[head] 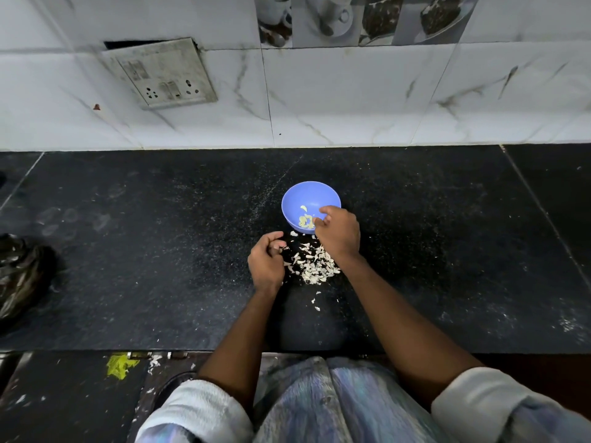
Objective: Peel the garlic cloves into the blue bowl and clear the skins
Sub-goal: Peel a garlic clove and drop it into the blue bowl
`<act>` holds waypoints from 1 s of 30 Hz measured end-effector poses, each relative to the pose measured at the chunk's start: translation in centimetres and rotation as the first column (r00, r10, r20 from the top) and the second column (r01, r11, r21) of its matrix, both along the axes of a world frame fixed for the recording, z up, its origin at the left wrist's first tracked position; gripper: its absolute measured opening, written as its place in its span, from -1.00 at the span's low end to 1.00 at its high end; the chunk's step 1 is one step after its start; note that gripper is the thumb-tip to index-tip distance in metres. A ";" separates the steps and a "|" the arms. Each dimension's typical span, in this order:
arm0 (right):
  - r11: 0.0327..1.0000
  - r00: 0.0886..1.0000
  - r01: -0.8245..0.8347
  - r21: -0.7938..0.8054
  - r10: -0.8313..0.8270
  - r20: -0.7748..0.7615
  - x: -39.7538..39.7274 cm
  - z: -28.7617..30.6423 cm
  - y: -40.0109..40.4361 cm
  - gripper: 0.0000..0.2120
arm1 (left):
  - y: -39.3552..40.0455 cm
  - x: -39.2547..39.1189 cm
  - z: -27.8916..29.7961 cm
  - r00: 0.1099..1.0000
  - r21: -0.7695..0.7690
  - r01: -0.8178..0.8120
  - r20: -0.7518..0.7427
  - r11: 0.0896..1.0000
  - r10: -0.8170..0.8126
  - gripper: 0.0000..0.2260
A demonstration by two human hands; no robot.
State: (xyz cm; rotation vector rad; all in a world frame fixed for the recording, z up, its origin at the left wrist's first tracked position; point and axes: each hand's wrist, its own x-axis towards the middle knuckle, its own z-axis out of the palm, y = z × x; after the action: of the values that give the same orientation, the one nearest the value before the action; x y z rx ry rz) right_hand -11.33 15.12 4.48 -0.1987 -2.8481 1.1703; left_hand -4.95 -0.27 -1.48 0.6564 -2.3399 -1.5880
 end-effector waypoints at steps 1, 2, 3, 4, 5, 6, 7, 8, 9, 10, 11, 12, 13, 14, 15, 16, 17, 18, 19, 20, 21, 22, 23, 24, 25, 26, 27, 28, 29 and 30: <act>1.000 0.999 -0.017 -0.005 0.016 -0.052 0.3 0.0 -0.2 -0.81 | -0.2 0.1 -0.2 1.000 0.003 0.009 0.000 1.000 -0.009 -0.62; 0.999 0.992 -0.053 -0.005 0.052 -0.117 0.6 -0.3 -0.3 -0.89 | -0.3 0.2 -0.3 1.000 0.005 0.015 0.001 1.000 -0.015 -0.62; 0.994 0.980 -0.112 0.009 0.112 -0.162 1.1 -0.5 -0.5 -0.95 | -0.5 0.3 -0.3 1.000 0.001 0.011 -0.001 1.000 -0.011 -0.64; 0.981 0.965 -0.192 0.042 0.196 -0.176 1.6 -0.9 -0.8 -0.95 | -0.8 0.3 -0.4 1.000 -0.003 -0.003 -0.008 1.000 0.003 -0.67; 0.954 0.943 -0.285 0.091 0.296 -0.151 2.1 -1.4 -1.0 -0.93 | -1.0 0.4 -0.5 1.000 -0.013 -0.021 -0.013 1.000 0.020 -0.69; 0.915 0.913 -0.381 0.137 0.395 -0.101 2.7 -2.0 -1.1 -0.90 | -1.2 0.7 -0.7 0.999 -0.016 -0.036 -0.011 0.999 0.036 -0.71; 0.870 0.880 -0.462 0.173 0.474 -0.036 3.3 -2.4 -1.2 -0.85 | -1.4 0.9 -0.7 0.999 -0.015 -0.048 -0.003 0.999 0.048 -0.73; 0.831 0.849 -0.521 0.196 0.527 0.027 3.7 -2.8 -1.3 -0.81 | -1.5 1.1 -0.8 0.998 -0.003 -0.055 0.006 0.998 0.055 -0.75; 0.804 0.829 -0.557 0.207 0.554 0.080 4.1 -3.2 -1.5 -0.78 | -1.7 1.4 -0.9 0.998 0.007 -0.064 0.013 0.998 0.064 -0.77; 0.796 0.823 -0.567 0.212 0.556 0.113 4.3 -3.4 -1.7 -0.76 | -1.7 1.5 -0.9 0.997 0.013 -0.077 0.016 0.997 0.077 -0.79; 0.800 0.828 -0.561 0.212 0.545 0.134 4.4 -3.6 -2.2 -0.77 | -1.9 1.7 -0.8 0.995 0.011 -0.097 0.018 0.995 0.096 -0.80; 0.810 0.838 -0.546 0.213 0.526 0.146 4.5 -3.6 -2.6 -0.78 | -2.0 1.8 -0.7 0.994 0.005 -0.112 0.018 0.994 0.112 -0.80; 0.817 0.847 -0.532 0.223 0.509 0.155 4.5 -3.5 -3.0 -0.79 | -2.0 2.0 -0.6 0.993 -0.001 -0.119 0.022 0.993 0.119 -0.81; 0.814 0.850 -0.527 0.244 0.500 0.164 4.5 -3.5 -3.5 -0.81 | -2.0 2.1 -0.4 0.992 -0.010 -0.119 0.025 0.993 0.120 -0.81; 0.805 0.849 -0.528 0.269 0.498 0.177 4.5 -3.4 -3.9 -0.82 | -2.1 2.2 -0.2 0.993 -0.020 -0.113 0.028 0.993 0.113 -0.81; 0.794 0.845 -0.535 0.291 0.499 0.191 4.5 -3.3 -4.2 -0.83 | -2.2 2.3 -0.1 0.994 -0.035 -0.105 0.034 0.994 0.106 -0.80; 0.789 0.845 -0.534 0.303 0.495 0.200 4.6 -3.2 -4.4 -0.83 | -2.3 2.4 -0.1 0.995 -0.050 -0.090 0.048 0.995 0.093 -0.80; 0.794 0.850 -0.527 0.303 0.485 0.206 4.7 -3.2 -4.5 -0.82 | -2.5 2.4 -0.3 0.994 -0.067 -0.074 0.071 0.995 0.078 -0.79; 0.805 0.857 -0.515 0.294 0.473 0.206 4.6 -3.2 -4.6 -0.82 | -2.8 2.5 -0.5 0.993 -0.080 -0.051 0.101 0.995 0.059 -0.78; 0.823 0.867 -0.497 0.276 0.456 0.200 4.5 -3.3 -4.5 -0.82 | -2.9 2.6 -0.7 0.990 -0.101 -0.017 0.135 0.995 0.031 -0.77; 0.842 0.879 -0.475 0.256 0.439 0.187 4.3 -3.3 -4.3 -0.82 | -3.0 2.7 -0.8 0.987 -0.123 0.028 0.160 0.992 -0.008 -0.78; 0.860 0.890 -0.454 0.234 0.423 0.170 4.2 -3.4 -4.0 -0.83 | -2.9 2.8 -0.8 0.982 -0.150 0.078 0.180 0.986 -0.051 -0.81; 0.873 0.899 -0.436 0.218 0.411 0.151 4.0 -3.4 -3.8 -0.84 | -2.8 2.9 -0.8 0.975 -0.185 0.130 0.202 0.974 -0.092 -0.85; 0.884 0.907 -0.420 0.203 0.400 0.134 3.8 -3.4 -3.6 -0.84 | -2.7 3.0 -0.8 0.966 -0.230 0.177 0.225 0.957 -0.125 -0.88; 0.894 0.912 -0.409 0.182 0.392 0.122 3.7 -3.5 -3.3 -0.84 | -2.5 3.1 -0.7 0.957 -0.274 0.214 0.249 0.938 -0.145 -0.88; 0.903 0.915 -0.400 0.157 0.386 0.114 3.6 -3.6 -3.1 -0.84 | -2.4 3.1 -0.8 0.952 -0.315 0.238 0.265 0.919 -0.155 -0.89; 0.910 0.918 -0.393 0.130 0.381 0.106 3.6 -3.6 -2.9 -0.84 | -2.2 3.1 -0.8 0.948 -0.347 0.254 0.275 0.903 -0.162 -0.89; 0.917 0.921 -0.385 0.107 0.375 0.101 3.6 -3.8 -2.7 -0.85 | -2.1 3.1 -0.9 0.944 -0.373 0.272 0.280 0.887 -0.171 -0.87; 0.921 0.924 -0.379 0.090 0.371 0.095 3.6 -3.8 -2.5 -0.86 | -2.0 3.0 -0.8 0.942 -0.396 0.289 0.279 0.871 -0.185 -0.85; 0.924 0.926 -0.375 0.081 0.368 0.091 3.6 -3.9 -2.3 -0.87 | -1.9 3.1 -0.8 0.940 -0.418 0.305 0.277 0.856 -0.200 -0.84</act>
State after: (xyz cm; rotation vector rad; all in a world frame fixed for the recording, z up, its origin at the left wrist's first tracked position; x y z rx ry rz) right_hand -7.69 12.78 0.57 0.3270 -3.0898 1.0888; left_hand -1.88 -2.20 -2.32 0.4457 -2.9309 -1.0112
